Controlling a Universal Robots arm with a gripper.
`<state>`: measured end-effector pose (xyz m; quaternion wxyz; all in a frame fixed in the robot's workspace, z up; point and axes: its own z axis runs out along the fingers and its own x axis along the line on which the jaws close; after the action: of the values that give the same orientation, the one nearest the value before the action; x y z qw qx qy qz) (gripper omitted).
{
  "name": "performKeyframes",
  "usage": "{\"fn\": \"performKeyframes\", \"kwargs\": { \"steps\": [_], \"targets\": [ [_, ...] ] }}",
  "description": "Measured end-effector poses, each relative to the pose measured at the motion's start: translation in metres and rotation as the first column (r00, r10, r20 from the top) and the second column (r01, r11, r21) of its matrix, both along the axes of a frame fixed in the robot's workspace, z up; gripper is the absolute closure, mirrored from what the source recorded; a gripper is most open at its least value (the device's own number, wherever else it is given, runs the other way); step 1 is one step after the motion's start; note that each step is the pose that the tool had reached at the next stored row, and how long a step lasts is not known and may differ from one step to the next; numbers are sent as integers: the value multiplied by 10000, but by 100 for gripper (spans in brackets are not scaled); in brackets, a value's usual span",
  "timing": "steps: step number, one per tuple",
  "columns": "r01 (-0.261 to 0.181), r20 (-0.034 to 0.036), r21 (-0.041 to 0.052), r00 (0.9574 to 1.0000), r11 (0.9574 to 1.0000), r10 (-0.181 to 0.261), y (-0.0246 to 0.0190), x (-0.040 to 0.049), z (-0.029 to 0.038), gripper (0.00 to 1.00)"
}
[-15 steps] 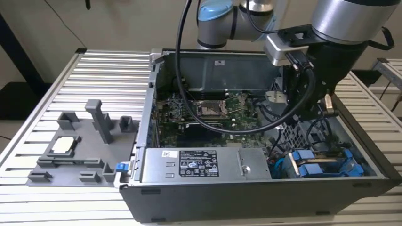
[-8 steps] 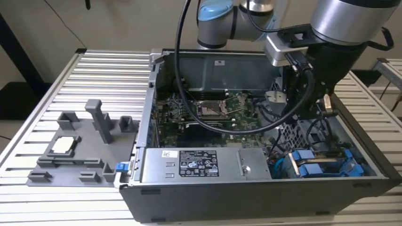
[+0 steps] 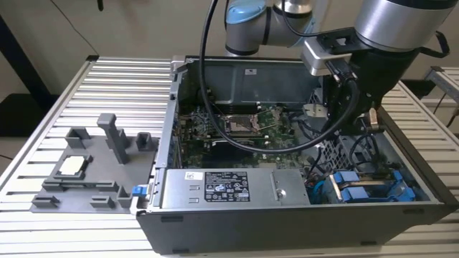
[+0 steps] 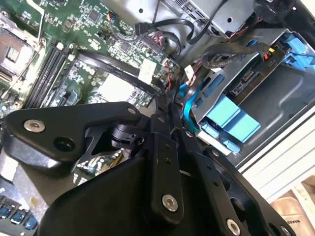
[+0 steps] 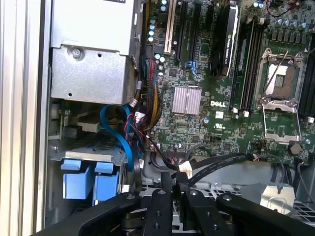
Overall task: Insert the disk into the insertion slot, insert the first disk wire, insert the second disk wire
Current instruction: 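Insert the second disk wire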
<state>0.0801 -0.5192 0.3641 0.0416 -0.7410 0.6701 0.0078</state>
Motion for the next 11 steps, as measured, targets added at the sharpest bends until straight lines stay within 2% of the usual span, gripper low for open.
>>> {"fn": "performKeyframes", "kwargs": {
  "steps": [1,11],
  "targets": [
    [0,0,1,10000,10000,0,0,0,0,84],
    [0,0,12,10000,10000,0,-2,0,0,84]
  ]
}}
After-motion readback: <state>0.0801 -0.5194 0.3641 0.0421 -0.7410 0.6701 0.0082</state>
